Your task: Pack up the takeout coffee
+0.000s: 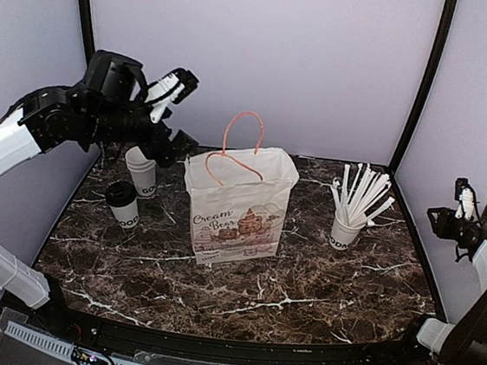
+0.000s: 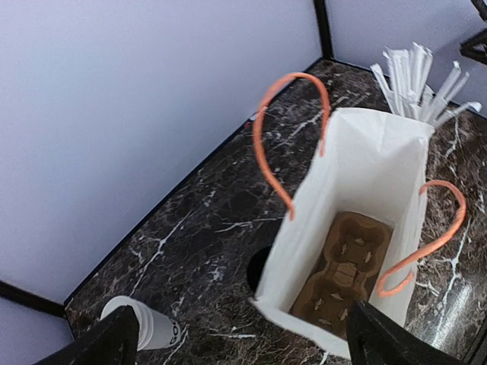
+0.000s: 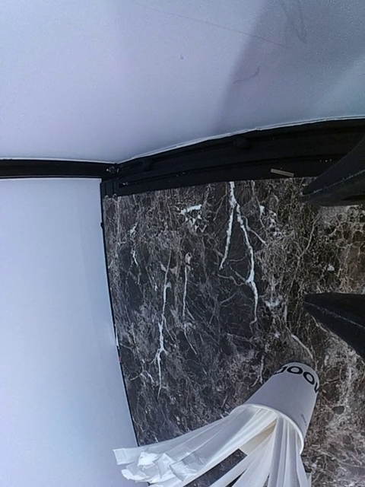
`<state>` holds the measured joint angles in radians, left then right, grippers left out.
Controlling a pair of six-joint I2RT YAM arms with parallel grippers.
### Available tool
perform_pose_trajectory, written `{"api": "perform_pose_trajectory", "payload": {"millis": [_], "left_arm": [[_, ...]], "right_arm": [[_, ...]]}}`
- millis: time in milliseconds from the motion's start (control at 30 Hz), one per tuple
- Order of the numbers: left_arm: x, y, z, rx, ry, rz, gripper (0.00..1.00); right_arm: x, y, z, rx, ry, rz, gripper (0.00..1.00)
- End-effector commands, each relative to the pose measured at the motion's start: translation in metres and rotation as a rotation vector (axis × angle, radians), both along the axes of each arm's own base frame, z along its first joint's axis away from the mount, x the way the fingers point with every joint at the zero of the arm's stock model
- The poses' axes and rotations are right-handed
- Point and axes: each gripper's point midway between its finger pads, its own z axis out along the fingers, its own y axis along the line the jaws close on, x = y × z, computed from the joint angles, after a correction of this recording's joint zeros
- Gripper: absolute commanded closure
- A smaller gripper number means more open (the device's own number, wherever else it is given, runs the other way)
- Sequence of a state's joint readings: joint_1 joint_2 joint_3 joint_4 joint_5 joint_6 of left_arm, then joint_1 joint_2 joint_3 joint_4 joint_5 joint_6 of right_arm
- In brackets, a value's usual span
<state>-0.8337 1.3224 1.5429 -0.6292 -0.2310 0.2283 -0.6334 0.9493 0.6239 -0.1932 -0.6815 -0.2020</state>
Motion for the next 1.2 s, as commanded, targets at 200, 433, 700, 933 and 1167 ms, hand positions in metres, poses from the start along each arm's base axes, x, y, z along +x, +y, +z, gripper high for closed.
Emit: {"api": "perform_pose_trajectory", "payload": {"millis": [200,433,700,933,1167], "left_arm": [[0.034,0.162,-0.095,-0.081,0.404,0.62,0.01],[0.051,0.19,-0.151,-0.103,0.568,0.759,0.01],[0.057,0.203,-0.194,-0.024,0.675,0.846,0.02],[0.055,0.207,-0.207,0.002,0.697,0.862,0.02],[0.058,0.203,-0.219,-0.012,0.746,0.845,0.06]], "right_arm": [[0.003,0.002,0.012,-0.014,-0.054,0.021,0.57],[0.003,0.004,0.009,-0.007,-0.046,0.028,0.56],[0.004,0.002,0.005,-0.012,-0.035,0.025,0.55],[0.005,0.001,0.003,-0.017,-0.029,0.022,0.55],[0.005,0.002,0.002,-0.018,-0.027,0.027,0.54]]}}
